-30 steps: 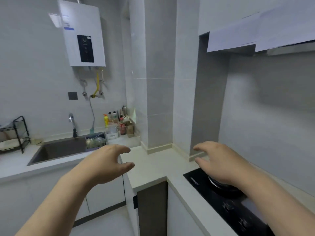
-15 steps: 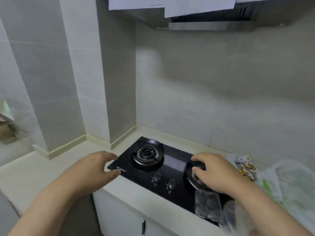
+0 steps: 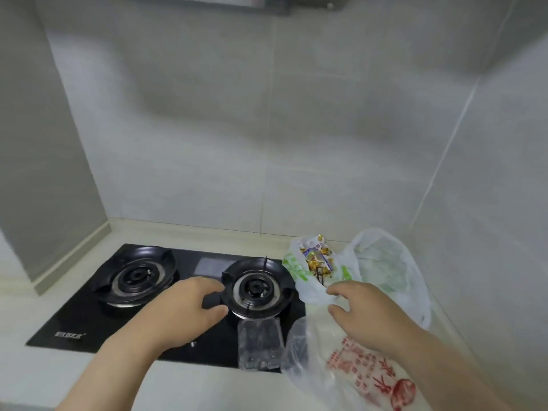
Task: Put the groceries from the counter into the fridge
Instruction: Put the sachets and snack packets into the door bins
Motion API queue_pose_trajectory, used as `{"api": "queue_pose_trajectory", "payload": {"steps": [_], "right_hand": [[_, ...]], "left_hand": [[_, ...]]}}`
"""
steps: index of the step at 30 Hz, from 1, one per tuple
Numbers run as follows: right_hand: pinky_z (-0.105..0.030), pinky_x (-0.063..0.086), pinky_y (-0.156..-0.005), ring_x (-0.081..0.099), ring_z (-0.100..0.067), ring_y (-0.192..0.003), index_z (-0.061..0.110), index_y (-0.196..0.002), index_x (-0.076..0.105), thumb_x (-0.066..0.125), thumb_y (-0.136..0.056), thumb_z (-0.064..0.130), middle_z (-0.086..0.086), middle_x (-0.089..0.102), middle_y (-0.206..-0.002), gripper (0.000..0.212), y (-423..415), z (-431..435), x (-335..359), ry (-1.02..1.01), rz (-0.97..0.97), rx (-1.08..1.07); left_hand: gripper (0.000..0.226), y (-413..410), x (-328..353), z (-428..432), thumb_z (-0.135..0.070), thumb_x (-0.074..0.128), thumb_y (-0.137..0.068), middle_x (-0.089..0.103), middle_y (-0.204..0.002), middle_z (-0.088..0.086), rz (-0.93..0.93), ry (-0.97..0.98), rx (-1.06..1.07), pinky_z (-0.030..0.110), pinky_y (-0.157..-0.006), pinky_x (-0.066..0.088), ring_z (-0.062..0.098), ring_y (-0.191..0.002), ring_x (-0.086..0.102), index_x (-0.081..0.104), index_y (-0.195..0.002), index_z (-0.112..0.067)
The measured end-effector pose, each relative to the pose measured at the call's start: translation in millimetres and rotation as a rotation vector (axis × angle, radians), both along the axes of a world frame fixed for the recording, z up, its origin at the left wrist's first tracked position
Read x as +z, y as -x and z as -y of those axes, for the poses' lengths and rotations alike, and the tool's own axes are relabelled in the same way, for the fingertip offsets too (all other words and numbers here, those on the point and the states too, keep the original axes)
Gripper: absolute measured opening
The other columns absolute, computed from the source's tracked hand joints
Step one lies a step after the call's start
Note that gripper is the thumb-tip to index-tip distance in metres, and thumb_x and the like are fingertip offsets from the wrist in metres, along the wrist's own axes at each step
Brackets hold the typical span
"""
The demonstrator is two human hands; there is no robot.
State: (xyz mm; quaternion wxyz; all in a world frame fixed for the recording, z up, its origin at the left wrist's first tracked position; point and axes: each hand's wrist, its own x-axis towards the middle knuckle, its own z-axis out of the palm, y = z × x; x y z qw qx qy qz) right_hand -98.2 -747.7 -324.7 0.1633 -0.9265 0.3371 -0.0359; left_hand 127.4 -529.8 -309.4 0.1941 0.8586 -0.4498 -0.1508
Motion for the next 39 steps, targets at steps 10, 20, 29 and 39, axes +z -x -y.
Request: {"api": "queue_pose_trajectory", "payload": {"steps": [10, 20, 29, 39], "right_hand": [[-0.027, 0.04, -0.106, 0.047, -0.007, -0.131, 0.032, -0.138, 0.053, 0.052, -0.095, 0.041, 0.015, 0.052, -0.143, 0.043, 35, 126, -17, -0.011, 0.016, -0.06], [-0.024, 0.042, -0.1, 0.049, -0.008, -0.129, 0.03, -0.139, 0.053, 0.048, -0.097, 0.038, 0.013, 0.054, -0.14, 0.043, 50, 211, -29, 0.016, -0.018, -0.038], [-0.028, 0.044, -0.098, 0.051, -0.012, -0.125, 0.029, -0.136, 0.053, 0.049, -0.096, 0.036, 0.01, 0.055, -0.138, 0.041, 26, 248, -60, -0.112, -0.043, -0.026], [-0.032, 0.044, -0.102, 0.051, -0.016, -0.127, 0.025, -0.137, 0.054, 0.05, -0.097, 0.034, 0.005, 0.054, -0.141, 0.041, -16, 263, -92, -0.245, -0.096, -0.081]], "left_hand": [[0.037, 24, -8, 138, -0.041, 0.058, -0.093, 0.061, -0.129, -0.011, -0.018, -0.042, -0.086, 0.025, -0.095, 0.047, 0.011, -0.116, 0.059, 0.058, -0.129, -0.031], [0.023, 45, -25, 250, -0.03, 0.058, -0.093, 0.065, -0.109, -0.011, 0.046, -0.039, -0.162, 0.026, -0.088, 0.049, 0.012, -0.105, 0.061, 0.067, -0.113, -0.023], [0.028, 24, -57, 286, -0.029, 0.058, -0.09, 0.058, -0.082, -0.025, 0.017, -0.106, -0.202, 0.018, -0.07, 0.047, 0.001, -0.078, 0.061, 0.052, -0.076, -0.053], [0.035, -8, -108, 340, -0.033, 0.056, -0.092, 0.064, -0.121, -0.011, -0.064, -0.141, -0.254, 0.017, -0.083, 0.045, 0.005, -0.103, 0.06, 0.061, -0.127, -0.031]]}}
